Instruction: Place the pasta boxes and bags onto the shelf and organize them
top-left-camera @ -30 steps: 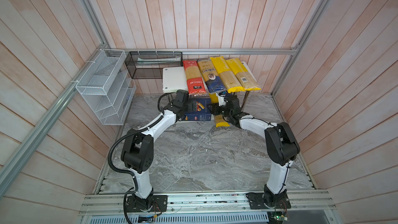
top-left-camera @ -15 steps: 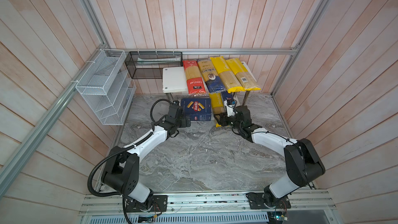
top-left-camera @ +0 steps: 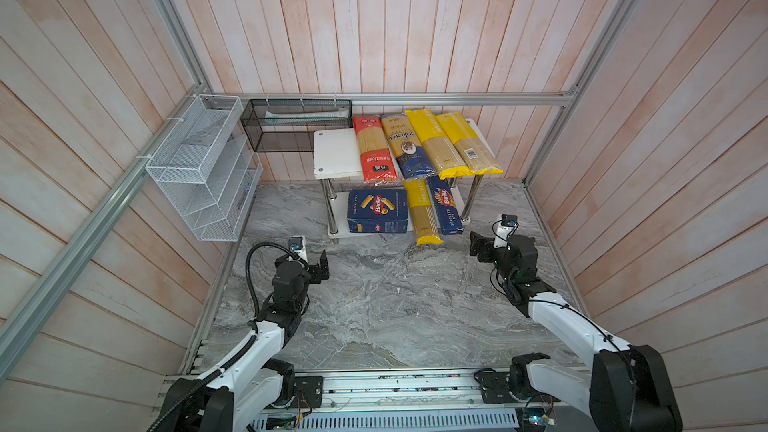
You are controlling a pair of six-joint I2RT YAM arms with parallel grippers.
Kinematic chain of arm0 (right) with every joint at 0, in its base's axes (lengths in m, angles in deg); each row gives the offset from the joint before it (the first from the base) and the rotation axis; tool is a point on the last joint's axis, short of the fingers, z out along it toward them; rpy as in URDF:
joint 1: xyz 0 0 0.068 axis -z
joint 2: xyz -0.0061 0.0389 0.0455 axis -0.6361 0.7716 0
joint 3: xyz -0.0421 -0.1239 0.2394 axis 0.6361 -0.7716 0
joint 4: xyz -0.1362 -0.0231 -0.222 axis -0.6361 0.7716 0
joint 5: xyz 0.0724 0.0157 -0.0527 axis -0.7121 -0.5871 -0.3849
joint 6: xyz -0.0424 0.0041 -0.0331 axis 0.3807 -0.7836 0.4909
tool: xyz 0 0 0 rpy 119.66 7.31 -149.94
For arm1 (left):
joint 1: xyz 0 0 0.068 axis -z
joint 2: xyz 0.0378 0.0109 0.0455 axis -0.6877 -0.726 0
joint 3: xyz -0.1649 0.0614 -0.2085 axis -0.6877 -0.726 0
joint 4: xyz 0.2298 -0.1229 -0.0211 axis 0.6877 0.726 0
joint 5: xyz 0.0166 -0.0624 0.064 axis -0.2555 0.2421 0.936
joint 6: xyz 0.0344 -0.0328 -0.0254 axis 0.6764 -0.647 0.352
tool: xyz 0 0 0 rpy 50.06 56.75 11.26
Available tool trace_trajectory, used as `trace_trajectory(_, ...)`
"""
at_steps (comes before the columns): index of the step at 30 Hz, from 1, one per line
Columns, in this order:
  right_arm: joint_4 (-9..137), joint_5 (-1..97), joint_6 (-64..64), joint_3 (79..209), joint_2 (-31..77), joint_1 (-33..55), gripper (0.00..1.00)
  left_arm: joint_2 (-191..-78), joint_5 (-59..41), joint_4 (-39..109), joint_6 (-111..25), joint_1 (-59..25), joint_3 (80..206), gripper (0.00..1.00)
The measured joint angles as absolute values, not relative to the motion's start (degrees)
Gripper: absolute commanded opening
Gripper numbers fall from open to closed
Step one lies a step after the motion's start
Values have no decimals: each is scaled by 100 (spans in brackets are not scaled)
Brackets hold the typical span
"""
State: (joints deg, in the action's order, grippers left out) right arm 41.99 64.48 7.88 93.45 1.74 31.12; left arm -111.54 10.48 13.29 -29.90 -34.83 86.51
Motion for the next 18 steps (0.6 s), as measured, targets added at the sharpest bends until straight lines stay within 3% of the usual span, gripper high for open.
trace_trajectory(5, 2907, 6789, 1011, 8416, 700, 3665, 98, -12430, 751, -43, -2911, -4344, 8611, 100)
trace_trajectory(9, 2157, 6739, 1197, 8268, 1229, 3945, 98, -13208, 115, -856, -2935, -4687, 8662, 99)
trace_trajectory(12, 806, 6527, 1376, 8104, 1647, 3989, 98, -13903, -204, -1519, -2928, -4753, 8747, 100)
trace_trajectory(18, -402, 6514, 1442, 7890, 2326, 4063, 98, -14021, -403, -1964, -2928, -4740, 8721, 100)
